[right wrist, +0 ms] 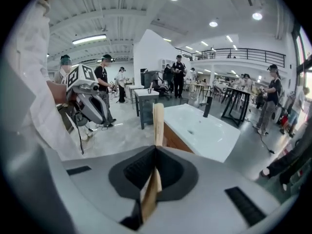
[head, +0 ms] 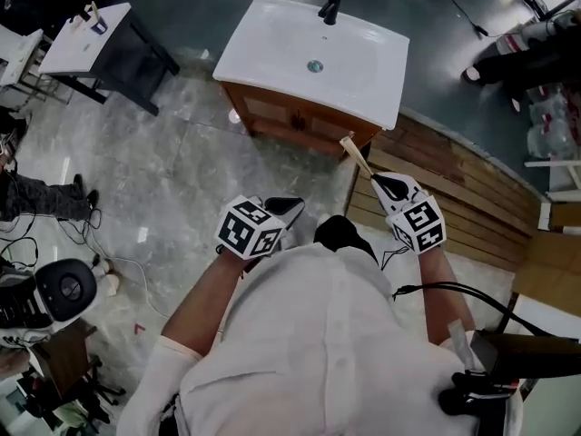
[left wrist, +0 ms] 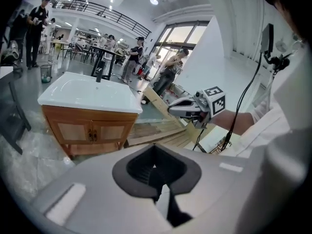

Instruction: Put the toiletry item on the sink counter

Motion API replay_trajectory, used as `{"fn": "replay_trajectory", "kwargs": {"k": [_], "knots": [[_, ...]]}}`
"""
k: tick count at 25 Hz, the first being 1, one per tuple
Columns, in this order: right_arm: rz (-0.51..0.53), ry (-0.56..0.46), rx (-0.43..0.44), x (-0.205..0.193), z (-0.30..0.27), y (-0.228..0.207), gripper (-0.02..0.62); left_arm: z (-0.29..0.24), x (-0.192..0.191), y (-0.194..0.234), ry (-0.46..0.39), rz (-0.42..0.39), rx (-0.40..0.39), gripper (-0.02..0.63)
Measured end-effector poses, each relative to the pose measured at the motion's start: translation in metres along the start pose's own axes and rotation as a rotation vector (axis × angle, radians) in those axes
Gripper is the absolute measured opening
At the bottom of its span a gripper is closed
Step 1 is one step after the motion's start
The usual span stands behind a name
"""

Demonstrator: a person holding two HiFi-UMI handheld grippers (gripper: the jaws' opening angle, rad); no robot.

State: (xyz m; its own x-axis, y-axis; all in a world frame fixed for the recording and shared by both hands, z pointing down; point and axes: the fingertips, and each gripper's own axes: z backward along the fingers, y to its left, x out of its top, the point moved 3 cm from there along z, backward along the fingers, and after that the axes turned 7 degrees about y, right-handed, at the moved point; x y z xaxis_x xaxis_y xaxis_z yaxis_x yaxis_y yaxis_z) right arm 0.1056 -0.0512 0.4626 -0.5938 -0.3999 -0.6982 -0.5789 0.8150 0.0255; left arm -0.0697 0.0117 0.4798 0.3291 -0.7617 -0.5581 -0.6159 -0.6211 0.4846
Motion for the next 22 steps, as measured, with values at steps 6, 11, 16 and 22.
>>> {"fn": "replay_trajectory", "kwargs": {"k": [6, 11, 16, 22], "knots": [[0.119, 0.031, 0.013, 0.027, -0.050, -0.081, 0.006, -0.003, 0.037, 0.053, -0.016, 0.055, 0.048, 0.006], [0.214, 0.044, 0.022, 0.058, -0.094, -0.176, 0.005, -0.008, 0.092, 0.099, -0.042, 0.117, 0.125, 0.006], [0.287, 0.056, 0.050, 0.083, -0.137, -0.268, 0.006, -0.026, 0.159, 0.126, -0.068, 0.140, 0.171, 0.006], [0.384, 0.084, 0.040, 0.098, -0.196, -0.355, 0.006, -0.044, 0.204, 0.153, -0.097, 0.206, 0.214, 0.006]]}}
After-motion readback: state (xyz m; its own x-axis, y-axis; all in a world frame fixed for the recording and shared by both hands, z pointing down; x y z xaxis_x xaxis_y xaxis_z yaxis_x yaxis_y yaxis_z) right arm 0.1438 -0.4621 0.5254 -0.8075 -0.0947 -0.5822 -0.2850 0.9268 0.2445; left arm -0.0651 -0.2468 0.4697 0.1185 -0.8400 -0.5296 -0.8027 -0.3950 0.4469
